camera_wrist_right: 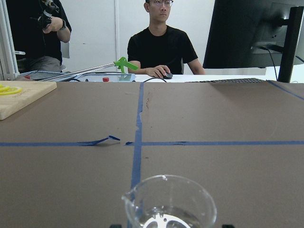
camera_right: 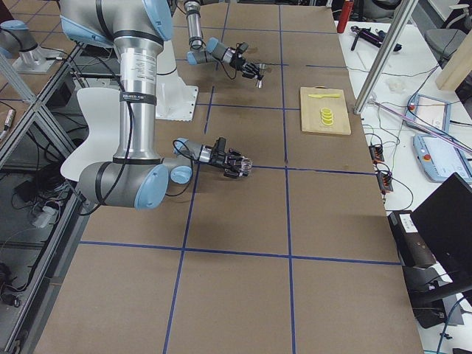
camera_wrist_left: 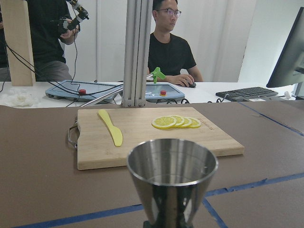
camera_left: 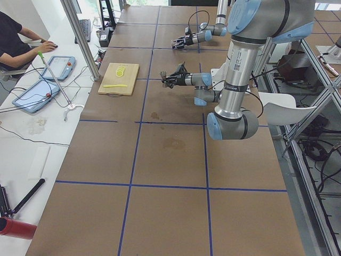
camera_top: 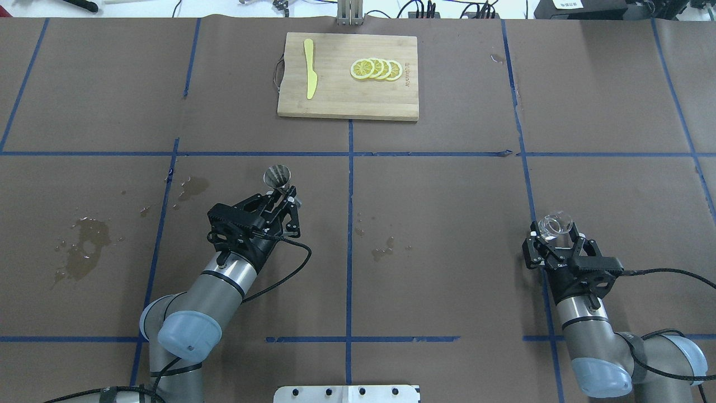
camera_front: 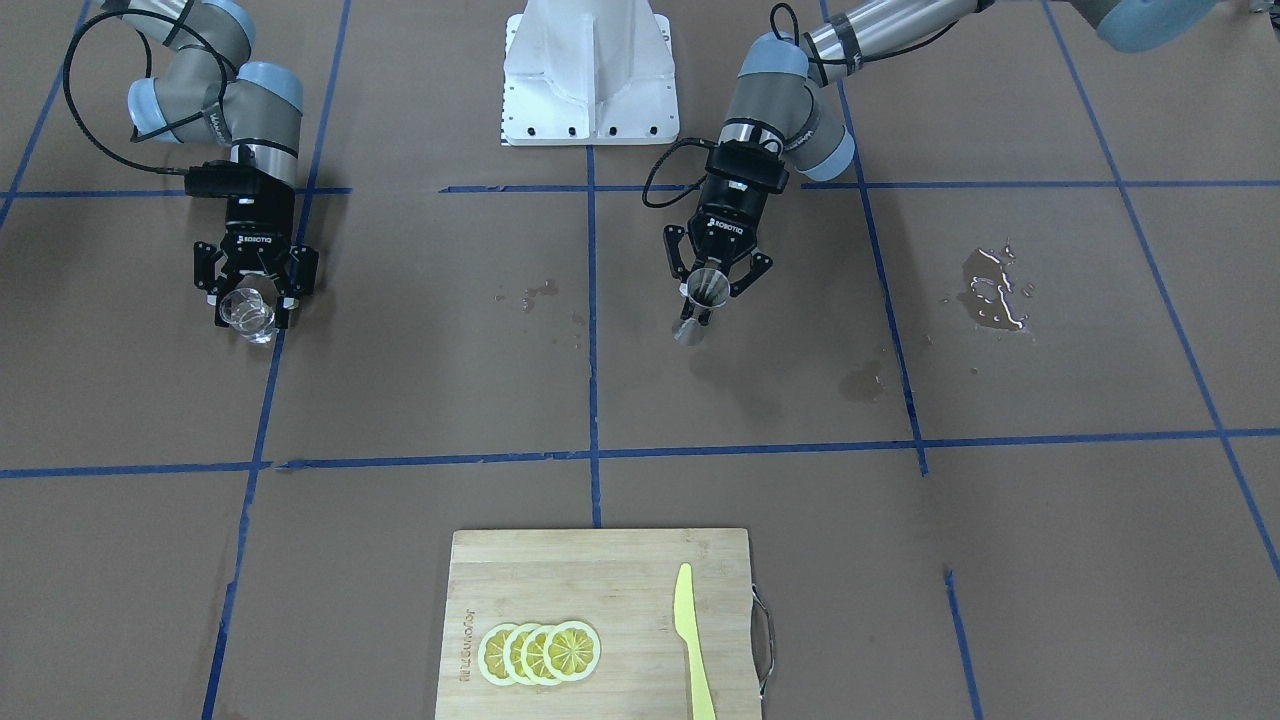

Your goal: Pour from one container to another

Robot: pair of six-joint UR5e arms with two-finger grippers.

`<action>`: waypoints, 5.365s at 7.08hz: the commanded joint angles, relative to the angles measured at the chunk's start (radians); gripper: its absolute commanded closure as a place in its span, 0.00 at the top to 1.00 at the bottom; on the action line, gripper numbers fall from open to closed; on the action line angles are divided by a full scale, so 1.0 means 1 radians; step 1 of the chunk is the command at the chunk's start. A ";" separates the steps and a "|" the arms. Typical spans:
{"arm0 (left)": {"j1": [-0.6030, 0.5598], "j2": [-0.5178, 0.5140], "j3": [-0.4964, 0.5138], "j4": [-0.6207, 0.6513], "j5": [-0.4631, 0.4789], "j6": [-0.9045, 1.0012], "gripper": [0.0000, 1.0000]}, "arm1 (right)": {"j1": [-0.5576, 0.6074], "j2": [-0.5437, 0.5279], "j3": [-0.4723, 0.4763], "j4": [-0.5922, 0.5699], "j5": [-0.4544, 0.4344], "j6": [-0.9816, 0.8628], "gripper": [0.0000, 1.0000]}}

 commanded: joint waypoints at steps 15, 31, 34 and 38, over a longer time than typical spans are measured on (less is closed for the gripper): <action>0.038 -0.017 -0.026 -0.072 0.005 0.110 0.00 | 0.003 0.038 0.169 0.515 0.171 -0.719 0.00; 0.008 -0.143 0.076 -0.243 -0.544 0.472 0.00 | -0.076 0.293 0.418 -0.010 0.172 -1.085 0.00; 0.008 -0.156 0.092 -0.242 -0.541 0.474 0.00 | -0.075 0.349 0.419 -0.139 0.180 -1.085 0.00; 0.009 -0.158 0.095 -0.240 -0.538 0.474 0.00 | -0.060 0.418 0.476 -0.440 0.180 -1.086 0.00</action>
